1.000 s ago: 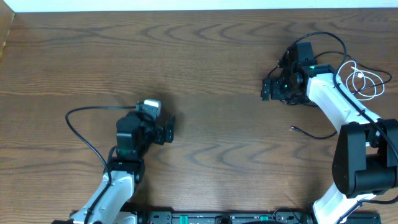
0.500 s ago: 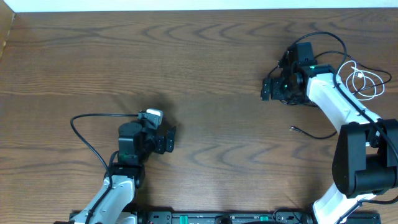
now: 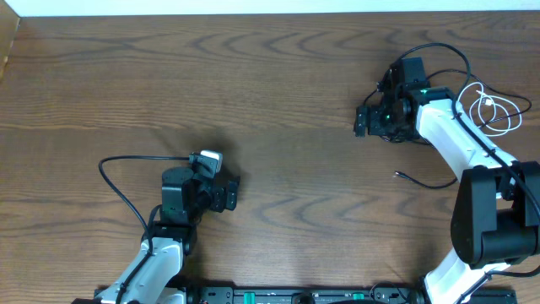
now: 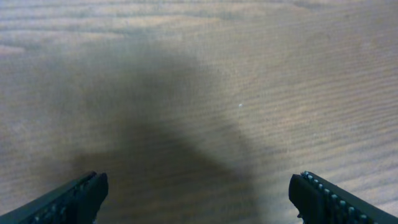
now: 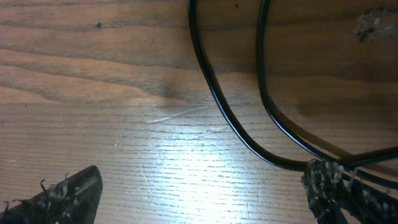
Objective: Untangle cables
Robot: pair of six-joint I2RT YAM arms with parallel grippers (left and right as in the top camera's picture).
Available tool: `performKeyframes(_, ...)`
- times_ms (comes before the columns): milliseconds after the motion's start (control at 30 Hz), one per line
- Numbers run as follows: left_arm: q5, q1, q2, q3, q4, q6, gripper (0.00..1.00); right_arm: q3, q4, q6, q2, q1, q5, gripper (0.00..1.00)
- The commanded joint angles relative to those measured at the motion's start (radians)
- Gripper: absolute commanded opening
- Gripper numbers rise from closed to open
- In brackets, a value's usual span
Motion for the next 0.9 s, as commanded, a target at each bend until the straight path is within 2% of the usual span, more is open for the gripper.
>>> performKeyframes(0, 0.005, -0.004, 0.012, -0.005, -0.031, 0.008, 0.98, -0.005, 0.002, 0.0, -0.017, 0.002, -0.006, 0.99)
performKeyframes(233, 0.005, -0.004, 0.031, -0.022, -0.038, 0.008, 0.98, -0.005, 0.002, 0.0, -0.017, 0.002, -0.006, 0.99)
performKeyframes(500, 0.023, -0.004, 0.003, -0.132, 0.129, 0.007, 0.98, -0.005, 0.002, 0.0, -0.017, 0.003, -0.006, 0.99)
performKeyframes(867, 0.023, -0.004, -0.079, -0.18, 0.133, 0.008, 0.98, -0.005, 0.002, 0.0, -0.017, 0.006, -0.006, 0.99)
